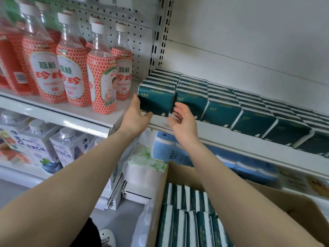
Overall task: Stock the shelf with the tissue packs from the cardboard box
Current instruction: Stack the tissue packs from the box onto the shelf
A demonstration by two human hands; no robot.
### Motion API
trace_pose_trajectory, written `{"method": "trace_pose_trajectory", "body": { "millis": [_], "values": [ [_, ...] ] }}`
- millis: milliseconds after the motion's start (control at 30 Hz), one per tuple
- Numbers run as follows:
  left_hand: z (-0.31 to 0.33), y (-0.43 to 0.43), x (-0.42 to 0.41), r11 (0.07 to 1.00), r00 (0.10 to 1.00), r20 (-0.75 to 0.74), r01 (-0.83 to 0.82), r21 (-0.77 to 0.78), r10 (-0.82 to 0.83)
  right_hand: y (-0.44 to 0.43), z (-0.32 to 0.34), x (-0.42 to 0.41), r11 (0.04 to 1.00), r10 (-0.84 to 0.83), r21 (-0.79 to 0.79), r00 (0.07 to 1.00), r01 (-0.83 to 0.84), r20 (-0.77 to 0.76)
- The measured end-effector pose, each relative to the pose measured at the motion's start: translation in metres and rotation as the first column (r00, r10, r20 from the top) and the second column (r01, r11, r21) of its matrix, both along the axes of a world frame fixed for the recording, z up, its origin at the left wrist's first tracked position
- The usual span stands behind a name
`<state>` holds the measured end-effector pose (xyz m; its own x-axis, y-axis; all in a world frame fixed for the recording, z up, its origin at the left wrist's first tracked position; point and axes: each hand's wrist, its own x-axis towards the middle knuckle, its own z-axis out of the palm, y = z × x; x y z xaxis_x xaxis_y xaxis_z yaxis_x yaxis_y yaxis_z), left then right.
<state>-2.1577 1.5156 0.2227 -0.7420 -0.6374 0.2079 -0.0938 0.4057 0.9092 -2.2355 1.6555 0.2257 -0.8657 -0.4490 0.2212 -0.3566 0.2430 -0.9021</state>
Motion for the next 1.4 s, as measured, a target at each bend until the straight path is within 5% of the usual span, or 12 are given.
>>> {"method": "trace_pose_trajectory", "body": {
  "millis": [300, 433, 600, 767, 933, 1167, 1400],
  "values": [
    [-0.006, 0.05, 0.027, 0.99, 0.999, -0.025, -0.032, -0.141, 0.029, 0.057, 0.005, 0.022, 0.999, -0.043, 0.028, 0.999, 0.043, 0.009],
    [-0.012, 0.091, 0.037, 0.981, 0.984, -0.084, 0.144, -0.131, -0.156, 0.1, -0.002, 0.038, 0.994, -0.07, 0.086, 0.997, 0.071, -0.014],
    [-0.035, 0.135, 0.048, 0.886, 0.901, 0.107, 0.433, -0.166, -0.42, 0.157, -0.032, 0.052, 0.941, -0.099, 0.33, 0.993, 0.071, 0.069],
    [-0.066, 0.163, 0.049, 0.732, 0.722, 0.367, 0.666, -0.142, -0.586, 0.201, -0.067, 0.077, 0.854, -0.152, 0.521, 0.96, 0.007, 0.236],
    [-0.079, 0.182, 0.046, 0.602, 0.535, 0.537, 0.796, -0.063, -0.652, 0.217, -0.088, 0.093, 0.77, -0.155, 0.638, 0.965, -0.017, 0.212],
    [-0.087, 0.192, 0.044, 0.579, 0.46, 0.587, 0.815, 0.02, -0.666, 0.205, -0.093, 0.1, 0.565, -0.101, 0.824, 0.995, 0.036, 0.026],
    [-0.087, 0.191, 0.039, 0.555, 0.443, 0.598, 0.832, 0.003, -0.668, 0.198, -0.085, 0.084, 0.681, -0.243, 0.73, 0.959, 0.059, 0.148]
  ]
}}
